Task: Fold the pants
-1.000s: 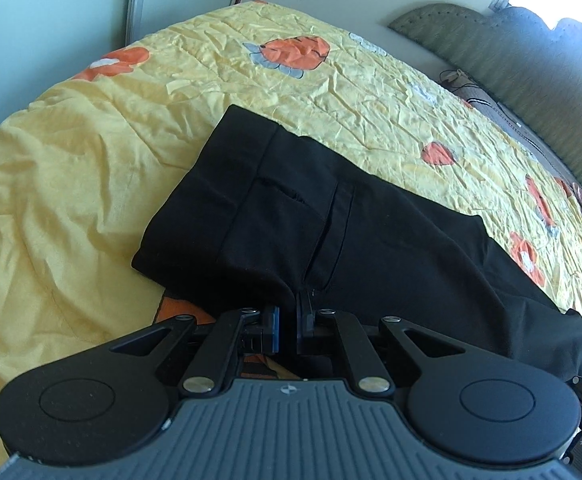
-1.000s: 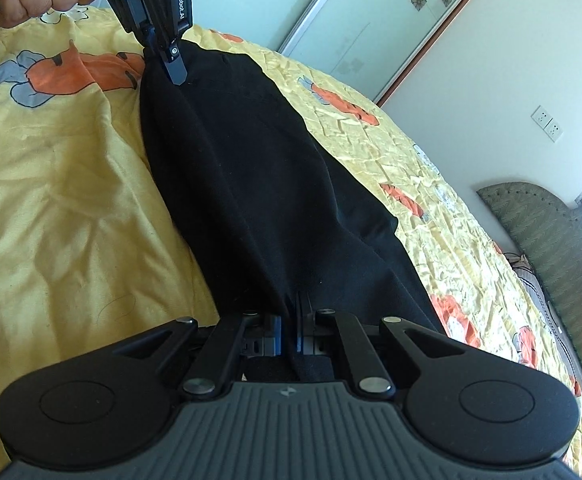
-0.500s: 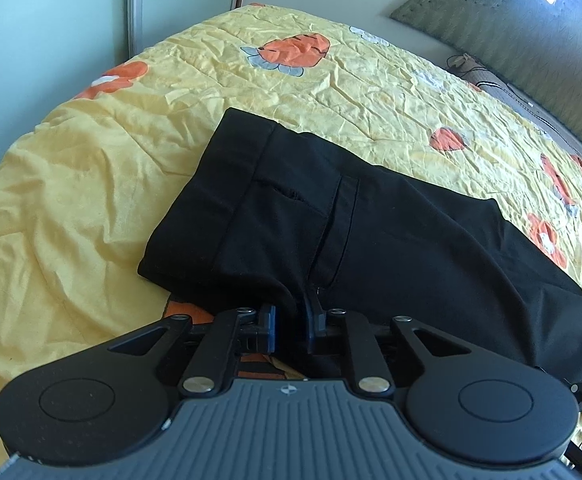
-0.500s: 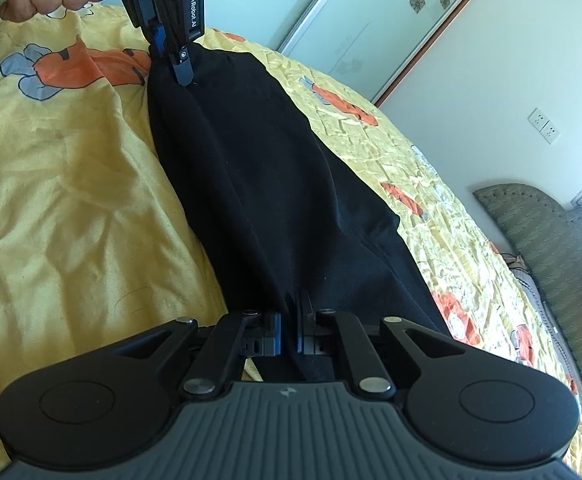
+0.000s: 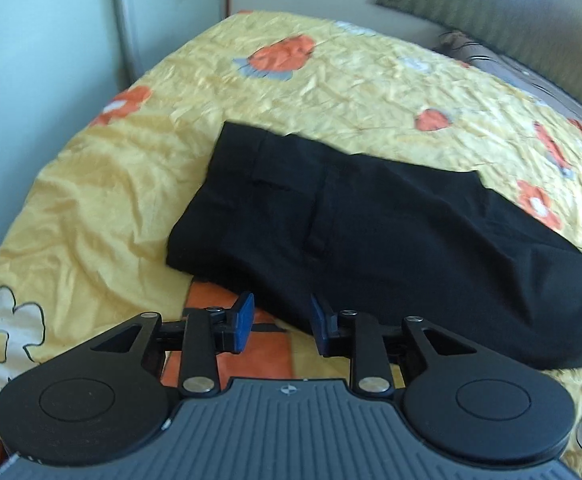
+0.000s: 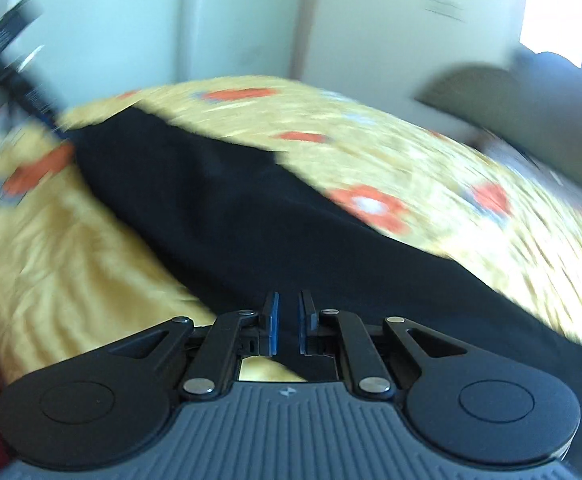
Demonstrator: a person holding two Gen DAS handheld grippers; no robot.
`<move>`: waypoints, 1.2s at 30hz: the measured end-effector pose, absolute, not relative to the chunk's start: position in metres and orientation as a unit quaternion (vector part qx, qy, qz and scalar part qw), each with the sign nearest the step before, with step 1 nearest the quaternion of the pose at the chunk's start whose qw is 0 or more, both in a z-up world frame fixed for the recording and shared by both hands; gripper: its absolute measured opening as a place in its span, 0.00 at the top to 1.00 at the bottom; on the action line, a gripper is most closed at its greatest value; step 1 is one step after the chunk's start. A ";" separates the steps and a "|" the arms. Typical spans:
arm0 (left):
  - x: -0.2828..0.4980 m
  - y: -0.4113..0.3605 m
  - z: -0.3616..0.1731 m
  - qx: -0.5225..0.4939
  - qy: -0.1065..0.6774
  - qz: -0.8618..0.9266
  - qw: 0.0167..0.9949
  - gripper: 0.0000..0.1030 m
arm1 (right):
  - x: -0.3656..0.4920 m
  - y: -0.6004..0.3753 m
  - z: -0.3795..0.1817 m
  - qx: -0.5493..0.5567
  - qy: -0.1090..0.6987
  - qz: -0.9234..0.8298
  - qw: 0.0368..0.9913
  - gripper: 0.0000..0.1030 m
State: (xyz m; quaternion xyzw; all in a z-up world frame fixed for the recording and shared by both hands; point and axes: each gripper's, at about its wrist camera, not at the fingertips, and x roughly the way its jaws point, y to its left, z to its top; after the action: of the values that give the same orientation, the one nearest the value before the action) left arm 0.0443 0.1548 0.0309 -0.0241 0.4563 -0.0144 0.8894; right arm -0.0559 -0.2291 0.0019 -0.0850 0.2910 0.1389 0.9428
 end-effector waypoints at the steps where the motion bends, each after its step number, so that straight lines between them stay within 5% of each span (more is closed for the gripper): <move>1: 0.041 0.146 0.037 -0.019 0.450 -0.030 0.893 0.66 | -0.056 -0.256 0.002 -0.044 0.293 0.101 0.950 0.91; 6: 0.041 0.082 0.054 0.015 0.416 -0.133 0.899 0.60 | -0.069 -0.383 -0.011 0.213 0.268 -0.061 0.938 0.87; 10: 0.047 0.023 0.046 0.035 0.414 -0.203 0.887 0.56 | -0.081 -0.440 -0.032 0.352 0.235 -0.104 0.900 0.58; 13: 0.047 -0.017 0.036 0.048 0.416 -0.246 0.874 0.56 | -0.078 -0.458 -0.039 0.399 0.223 -0.093 0.884 0.56; 15: 0.045 -0.039 0.028 0.065 0.413 -0.260 0.871 0.56 | -0.071 -0.465 -0.044 0.429 0.219 -0.088 0.872 0.46; 16: 0.044 -0.048 0.023 0.076 0.411 -0.260 0.870 0.56 | -0.069 -0.469 -0.045 0.442 0.219 -0.088 0.865 0.37; 23: 0.053 -0.079 -0.013 0.129 0.430 -0.245 0.859 0.56 | -0.033 -0.492 -0.042 0.513 0.243 -0.096 0.818 0.34; 28: 0.055 -0.082 -0.027 0.136 0.445 -0.242 0.851 0.56 | 0.027 -0.490 -0.006 0.450 0.266 -0.073 0.849 0.23; 33: 0.057 -0.087 -0.028 0.136 0.445 -0.239 0.852 0.55 | 0.092 -0.490 -0.005 0.382 0.310 -0.077 0.867 0.22; 36: 0.056 -0.090 -0.029 0.142 0.440 -0.239 0.854 0.54 | 0.060 -0.496 0.008 0.393 0.241 -0.091 0.883 0.22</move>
State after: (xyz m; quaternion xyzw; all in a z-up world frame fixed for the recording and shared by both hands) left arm 0.0557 -0.0903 -0.0295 0.1417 0.4405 -0.2385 0.8538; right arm 0.0603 -0.4962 0.0080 0.3930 0.2406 -0.0914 0.8828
